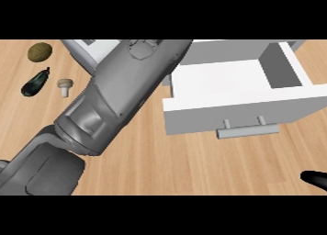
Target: Pick up the can, place it into the drawer and close the drawer
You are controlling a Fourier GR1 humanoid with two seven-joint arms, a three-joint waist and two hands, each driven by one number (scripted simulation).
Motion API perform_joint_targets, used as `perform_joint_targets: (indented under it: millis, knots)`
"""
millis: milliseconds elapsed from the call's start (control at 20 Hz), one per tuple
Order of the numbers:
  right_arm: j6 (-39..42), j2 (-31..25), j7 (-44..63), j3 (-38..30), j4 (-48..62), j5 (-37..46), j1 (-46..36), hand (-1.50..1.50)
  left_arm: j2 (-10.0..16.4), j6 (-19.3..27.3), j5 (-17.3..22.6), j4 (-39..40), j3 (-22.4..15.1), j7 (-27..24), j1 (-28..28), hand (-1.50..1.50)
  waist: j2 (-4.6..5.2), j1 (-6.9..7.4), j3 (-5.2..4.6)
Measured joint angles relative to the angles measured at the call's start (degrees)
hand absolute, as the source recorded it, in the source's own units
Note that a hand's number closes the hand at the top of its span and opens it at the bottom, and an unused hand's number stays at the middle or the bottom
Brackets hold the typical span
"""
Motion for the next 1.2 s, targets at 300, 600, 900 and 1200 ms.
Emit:
perform_joint_targets:
  millis: [300, 600, 900, 1200]
  knots:
    - [0.7, -0.66, -0.54, 0.22, -0.76, 0.41, 0.21, -1.5, 0.01, 3.63, 2.39, 1.89, -1.73, -1.7, -1.11, -1.5, 0.1, -0.7, 0.02]
    - [2.18, -3.33, -3.89, 1.54, 0.87, 4.54, -2.08, -1.5, 0.0, 4.64, 4.67, 3.81, -1.61, -3.16, -2.3, -1.5, 0.43, -0.41, 0.02]
    - [3.25, -6.89, -7.19, 5.42, 3.76, 13.35, -5.51, -1.5, 0.0, 5.19, 7.81, 3.34, -1.38, -4.11, -2.67, -1.5, 0.5, 0.07, -0.02]
    - [2.13, -9.09, -10.02, 11.86, 8.55, 25.71, -9.24, -1.5, 0.01, 5.83, 10.43, 3.26, -0.92, -6.32, -2.44, -1.5, 0.52, 1.02, -0.05]
